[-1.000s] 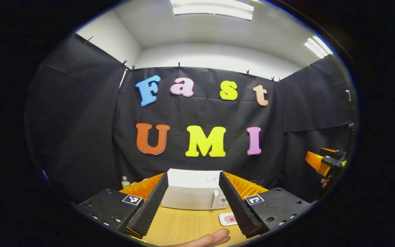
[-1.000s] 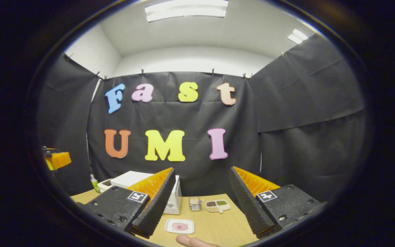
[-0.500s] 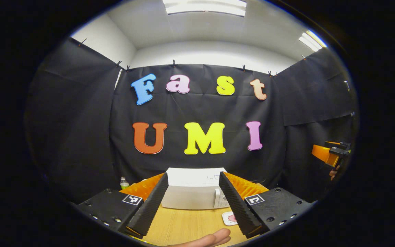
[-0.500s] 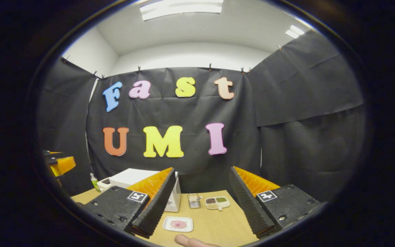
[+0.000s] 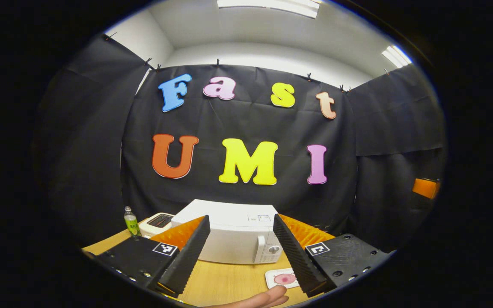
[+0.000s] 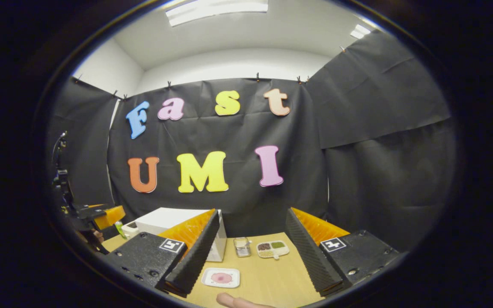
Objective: Open the microwave oven with the left hand, put the food in, and close the microwave oven.
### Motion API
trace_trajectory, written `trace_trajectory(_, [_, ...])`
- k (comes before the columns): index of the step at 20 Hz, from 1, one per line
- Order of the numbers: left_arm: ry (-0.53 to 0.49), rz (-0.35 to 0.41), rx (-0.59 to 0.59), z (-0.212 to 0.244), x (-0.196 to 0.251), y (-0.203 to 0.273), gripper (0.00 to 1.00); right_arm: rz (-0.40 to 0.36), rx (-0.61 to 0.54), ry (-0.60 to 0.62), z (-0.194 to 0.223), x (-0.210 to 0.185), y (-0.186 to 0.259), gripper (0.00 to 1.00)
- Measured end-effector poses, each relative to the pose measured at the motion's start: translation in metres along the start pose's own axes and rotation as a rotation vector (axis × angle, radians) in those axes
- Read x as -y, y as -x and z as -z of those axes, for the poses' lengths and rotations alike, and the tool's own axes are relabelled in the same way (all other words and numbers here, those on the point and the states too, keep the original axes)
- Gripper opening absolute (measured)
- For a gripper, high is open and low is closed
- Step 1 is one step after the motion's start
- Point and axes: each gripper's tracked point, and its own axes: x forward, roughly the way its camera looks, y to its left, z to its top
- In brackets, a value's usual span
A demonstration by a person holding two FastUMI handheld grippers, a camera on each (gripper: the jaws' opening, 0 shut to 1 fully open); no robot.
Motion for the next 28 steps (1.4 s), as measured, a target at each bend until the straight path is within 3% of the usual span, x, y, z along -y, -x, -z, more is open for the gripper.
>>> trace_trajectory(5, [0.012, 0.022, -0.055, 0.069, 0.015, -0.065, 0.92, -0.003, -0.017, -0.007, 0.011, 0.011, -0.016, 1.00])
trace_trajectory(6, [0.007, 0.011, -0.077, 0.089, 0.014, -0.079, 0.92, -0.007, -0.017, -0.007, 0.014, 0.013, -0.019, 0.92])
trace_trajectory(8, [0.027, 0.021, -0.125, 0.125, 0.023, -0.101, 0.92, -0.005, -0.019, -0.023, 0.016, 0.023, -0.024, 0.92])
trace_trajectory(9, [0.032, 0.014, -0.139, 0.139, 0.022, -0.110, 0.92, -0.002, -0.017, -0.031, 0.017, 0.027, -0.025, 1.00])
trace_trajectory(13, [0.030, 0.011, -0.173, 0.182, 0.027, -0.148, 0.92, 0.040, -0.020, -0.029, 0.024, 0.049, -0.027, 1.00])
trace_trajectory(15, [0.053, 0.014, -0.183, 0.198, 0.031, -0.165, 0.92, 0.029, 0.008, -0.031, 0.016, 0.047, -0.019, 1.00])
trace_trajectory(16, [0.064, 0.015, -0.193, 0.207, 0.032, -0.172, 0.92, 0.027, 0.019, -0.025, 0.015, 0.048, -0.015, 0.92])
trace_trajectory(17, [0.068, 0.010, -0.203, 0.217, 0.032, -0.179, 0.92, 0.023, 0.031, -0.019, 0.013, 0.049, -0.012, 0.91])
trace_trajectory(18, [0.062, 0.002, -0.217, 0.227, 0.031, -0.184, 0.92, 0.020, 0.035, -0.012, 0.012, 0.049, -0.008, 1.00])
trace_trajectory(19, [0.049, -0.004, -0.226, 0.235, 0.030, -0.189, 0.92, 0.020, 0.043, -0.004, 0.010, 0.050, -0.004, 0.91])
trace_trajectory(23, [-0.022, -0.029, -0.259, 0.263, 0.030, -0.205, 0.92, 0.024, 0.083, 0.027, -0.005, 0.052, 0.009, 0.91])
trace_trajectory(24, [-0.047, -0.037, -0.243, 0.261, 0.030, -0.205, 0.93, 0.026, 0.084, 0.029, -0.005, 0.053, 0.011, 1.00])
trace_trajectory(25, [-0.065, -0.035, -0.217, 0.256, 0.033, -0.205, 0.93, 0.024, 0.080, 0.029, -0.004, 0.053, 0.012, 1.00])
trace_trajectory(28, [-0.078, -0.034, -0.214, 0.258, 0.039, -0.207, 0.81, -0.006, 0.067, 0.014, 0.000, 0.046, 0.016, 1.00])
